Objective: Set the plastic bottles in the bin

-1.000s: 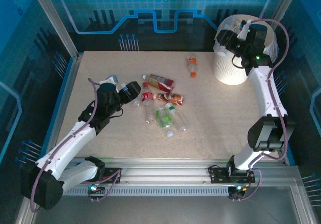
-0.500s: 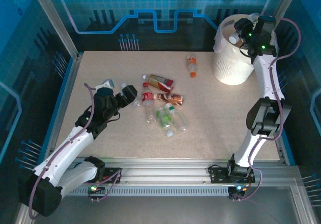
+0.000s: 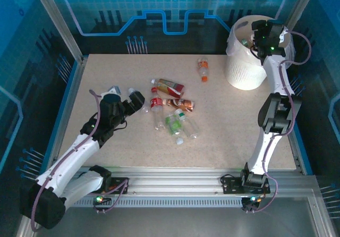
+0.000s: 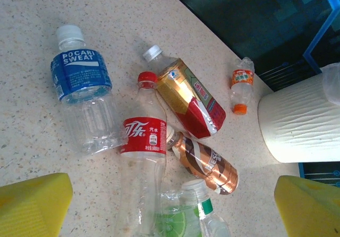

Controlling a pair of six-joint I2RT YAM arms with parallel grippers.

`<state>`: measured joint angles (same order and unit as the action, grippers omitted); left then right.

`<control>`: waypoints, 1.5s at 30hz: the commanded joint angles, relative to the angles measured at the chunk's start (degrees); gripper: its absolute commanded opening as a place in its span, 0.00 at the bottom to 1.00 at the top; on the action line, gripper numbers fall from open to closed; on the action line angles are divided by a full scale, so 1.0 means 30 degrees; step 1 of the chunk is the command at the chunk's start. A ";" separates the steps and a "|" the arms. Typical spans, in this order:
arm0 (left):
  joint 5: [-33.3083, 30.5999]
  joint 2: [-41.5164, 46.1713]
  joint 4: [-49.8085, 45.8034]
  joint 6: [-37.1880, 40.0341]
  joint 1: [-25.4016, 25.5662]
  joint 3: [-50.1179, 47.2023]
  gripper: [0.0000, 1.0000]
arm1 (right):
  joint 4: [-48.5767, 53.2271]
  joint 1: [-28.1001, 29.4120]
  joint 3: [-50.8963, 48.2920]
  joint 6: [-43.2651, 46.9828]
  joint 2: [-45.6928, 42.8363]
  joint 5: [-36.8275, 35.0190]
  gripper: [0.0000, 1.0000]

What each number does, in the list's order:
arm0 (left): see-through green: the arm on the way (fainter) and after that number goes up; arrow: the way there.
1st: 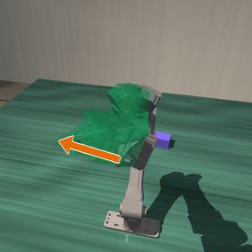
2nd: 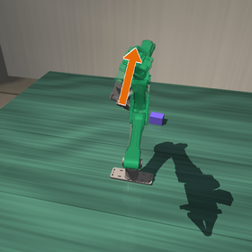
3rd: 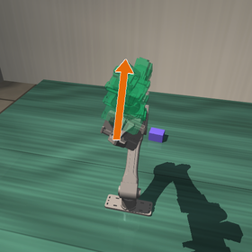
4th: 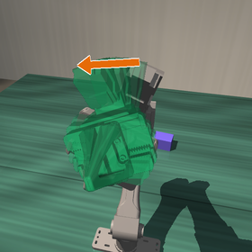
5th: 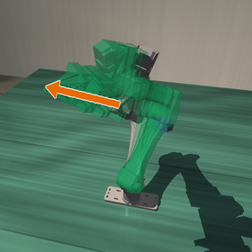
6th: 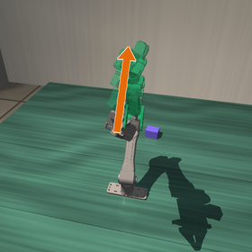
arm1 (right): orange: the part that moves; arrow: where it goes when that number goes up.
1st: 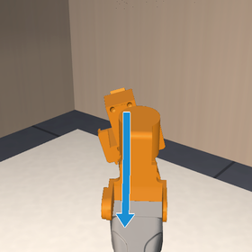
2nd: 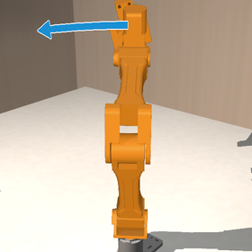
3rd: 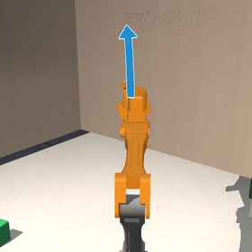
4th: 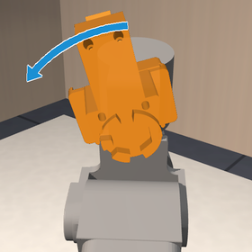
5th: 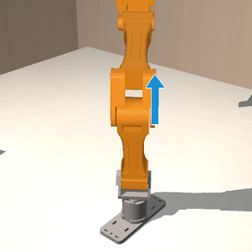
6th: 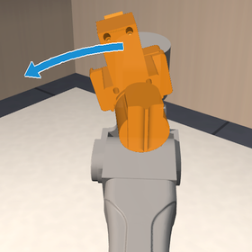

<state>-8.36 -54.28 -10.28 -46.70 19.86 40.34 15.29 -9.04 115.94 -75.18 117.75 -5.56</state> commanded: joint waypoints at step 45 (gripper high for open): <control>-0.0697 -0.2567 -0.1207 -0.2269 -0.0906 -0.0048 0.99 | 0.2570 0.4379 -1.0146 1.6533 -1.3073 0.7546 0.98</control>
<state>-9.69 -62.30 -14.92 -51.59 17.72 39.92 17.78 0.30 89.56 -30.68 80.77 10.24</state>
